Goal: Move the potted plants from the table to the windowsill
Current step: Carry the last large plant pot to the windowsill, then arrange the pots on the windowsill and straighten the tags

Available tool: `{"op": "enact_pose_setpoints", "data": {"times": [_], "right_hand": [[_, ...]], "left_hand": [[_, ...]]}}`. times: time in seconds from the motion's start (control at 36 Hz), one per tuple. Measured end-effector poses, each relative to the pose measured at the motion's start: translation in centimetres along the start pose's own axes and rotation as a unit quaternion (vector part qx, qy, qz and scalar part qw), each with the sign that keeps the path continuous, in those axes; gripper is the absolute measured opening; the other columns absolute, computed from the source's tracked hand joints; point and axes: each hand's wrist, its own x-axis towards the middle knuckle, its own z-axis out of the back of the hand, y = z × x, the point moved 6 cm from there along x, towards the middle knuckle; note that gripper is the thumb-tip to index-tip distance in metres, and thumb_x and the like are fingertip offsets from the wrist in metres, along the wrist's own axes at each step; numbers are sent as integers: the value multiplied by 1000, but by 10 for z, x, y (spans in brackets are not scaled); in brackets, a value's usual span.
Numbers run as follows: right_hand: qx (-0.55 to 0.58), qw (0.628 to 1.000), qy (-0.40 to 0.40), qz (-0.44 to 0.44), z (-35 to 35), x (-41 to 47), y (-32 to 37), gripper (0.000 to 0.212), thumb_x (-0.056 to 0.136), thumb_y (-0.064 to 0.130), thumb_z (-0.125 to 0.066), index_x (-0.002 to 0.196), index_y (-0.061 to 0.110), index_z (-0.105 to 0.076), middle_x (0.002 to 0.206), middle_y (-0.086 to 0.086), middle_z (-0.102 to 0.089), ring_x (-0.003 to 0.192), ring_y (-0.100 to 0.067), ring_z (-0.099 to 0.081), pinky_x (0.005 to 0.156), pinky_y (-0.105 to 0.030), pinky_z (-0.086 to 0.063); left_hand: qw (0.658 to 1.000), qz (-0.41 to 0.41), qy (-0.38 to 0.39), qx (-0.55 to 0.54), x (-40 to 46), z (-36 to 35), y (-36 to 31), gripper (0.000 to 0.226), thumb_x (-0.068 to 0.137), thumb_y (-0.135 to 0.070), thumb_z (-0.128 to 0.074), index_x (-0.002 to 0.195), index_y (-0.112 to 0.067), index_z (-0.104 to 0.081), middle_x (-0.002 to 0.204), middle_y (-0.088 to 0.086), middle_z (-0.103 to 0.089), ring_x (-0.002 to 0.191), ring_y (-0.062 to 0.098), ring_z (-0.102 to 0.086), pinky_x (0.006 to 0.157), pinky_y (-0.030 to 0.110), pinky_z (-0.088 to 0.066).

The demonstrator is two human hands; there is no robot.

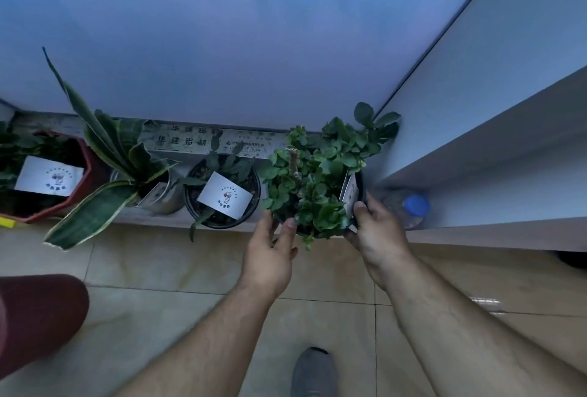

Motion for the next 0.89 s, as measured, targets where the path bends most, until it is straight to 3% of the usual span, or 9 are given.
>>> {"op": "enact_pose_setpoints", "data": {"times": [0.17,0.25,0.31,0.36,0.47,0.58,0.67,0.75,0.89], "right_hand": [[1,998,-29,-59,-2,-28,-11,27,108,20,-42,114,7,-65,115,-13,-71,103,-20,-66,93,-38,-56],[-18,997,-31,-71,0,-51,-2,32,108,17,-41,136,16,-54,133,-3,-59,117,-19,-59,100,-41,-52],[-42,995,-39,-81,6,-62,3,45,107,14,-41,151,7,-39,144,-10,-53,121,-25,-58,106,-49,-49],[-67,993,-38,-87,12,-75,9,45,106,13,-43,149,0,-36,148,-20,-50,124,-34,-59,107,-54,-47],[-72,992,-38,-95,27,-107,18,45,107,17,-44,150,6,-39,141,-18,-54,127,-29,-57,105,-48,-49],[-138,986,6,-93,20,-152,24,37,104,17,-49,138,4,-53,122,-12,-64,107,-25,-65,86,-42,-54],[-176,980,61,-74,-6,-185,35,25,101,16,-55,123,7,-63,109,-12,-71,96,-21,-71,75,-38,-56],[-175,978,102,-55,-40,-211,49,17,100,15,-58,115,14,-64,101,-8,-74,95,-18,-73,77,-34,-57],[-204,970,133,-1,-98,-232,61,13,96,25,-64,108,30,-68,99,4,-76,96,-10,-72,95,-42,-57]], "left_hand": [[996,33,6,83,-14,10,-8,69,95,-40,-60,153,-20,-30,144,4,-52,126,20,-56,100,47,-52],[994,27,3,109,-38,21,-21,64,95,-33,-60,152,-19,-34,137,3,-57,123,17,-56,103,46,-50],[993,34,1,109,-52,27,-27,60,96,-29,-60,151,-19,-36,137,-1,-54,123,16,-55,105,45,-49],[994,38,1,101,-67,35,-34,56,97,-26,-59,149,-21,-40,135,-4,-54,122,14,-55,105,45,-48],[995,39,-18,92,-97,56,-50,43,96,-24,-60,137,-29,-51,128,-11,-59,119,9,-58,105,45,-49],[995,39,-55,71,-137,97,-74,35,96,-18,-60,126,-35,-52,124,-12,-60,114,4,-60,105,43,-49],[993,30,-101,57,-161,136,-90,34,97,-15,-59,123,-35,-53,123,-12,-61,109,3,-61,95,36,-55],[989,19,-145,32,-179,175,-101,37,96,-12,-60,129,-29,-55,124,-10,-62,111,9,-63,79,27,-55],[983,-3,-182,-3,-198,231,-109,38,96,-10,-59,129,-27,-54,122,-10,-63,110,13,-66,82,32,-56]]}}
